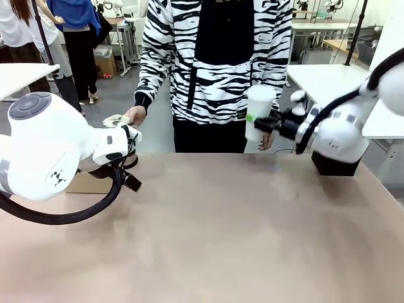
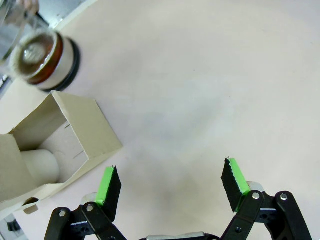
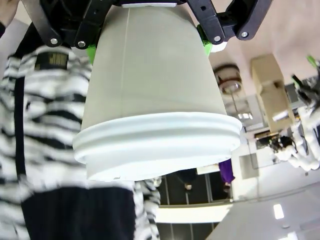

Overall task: Pour a drink into a cup and package it in a carrier.
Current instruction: When a person places the Paper Cup Lid on the 600 ml Paper Cup , lift the 600 ml Paper Cup.

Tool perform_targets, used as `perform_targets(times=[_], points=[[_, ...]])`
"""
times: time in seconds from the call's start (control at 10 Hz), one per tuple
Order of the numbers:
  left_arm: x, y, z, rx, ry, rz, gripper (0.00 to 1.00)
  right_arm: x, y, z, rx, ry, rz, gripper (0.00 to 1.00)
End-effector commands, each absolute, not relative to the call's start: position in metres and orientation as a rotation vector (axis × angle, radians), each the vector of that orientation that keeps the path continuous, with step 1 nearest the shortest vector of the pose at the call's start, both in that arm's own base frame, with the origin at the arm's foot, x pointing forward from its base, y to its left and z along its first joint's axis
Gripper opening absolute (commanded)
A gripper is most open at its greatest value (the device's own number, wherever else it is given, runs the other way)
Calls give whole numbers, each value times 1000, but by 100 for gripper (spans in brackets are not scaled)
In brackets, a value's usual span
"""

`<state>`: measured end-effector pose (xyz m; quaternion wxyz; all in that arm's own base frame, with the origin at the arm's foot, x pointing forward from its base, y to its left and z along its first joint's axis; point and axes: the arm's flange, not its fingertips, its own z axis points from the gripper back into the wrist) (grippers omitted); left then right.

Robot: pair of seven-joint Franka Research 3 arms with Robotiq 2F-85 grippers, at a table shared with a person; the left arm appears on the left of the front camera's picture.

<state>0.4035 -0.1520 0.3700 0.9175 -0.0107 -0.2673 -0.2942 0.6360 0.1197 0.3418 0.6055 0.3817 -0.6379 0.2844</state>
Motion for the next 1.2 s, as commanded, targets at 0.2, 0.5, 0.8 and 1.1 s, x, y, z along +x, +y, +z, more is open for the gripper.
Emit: perform_targets(times=[0.2, 0.5, 0.8, 1.1], points=[[403, -152, 370, -24, -551, -605, 100, 564, 137, 497, 964, -1366, 706, 80], [403, -152, 370, -24, -551, -605, 100, 489, 148, 562, 1004, -1324, 761, 80], [403, -152, 370, -24, -551, -605, 100, 451, 137, 574, 1147, -1317, 806, 80], [403, -152, 370, -24, -551, -605, 100, 467, 155, 578, 1009, -1362, 785, 80]])
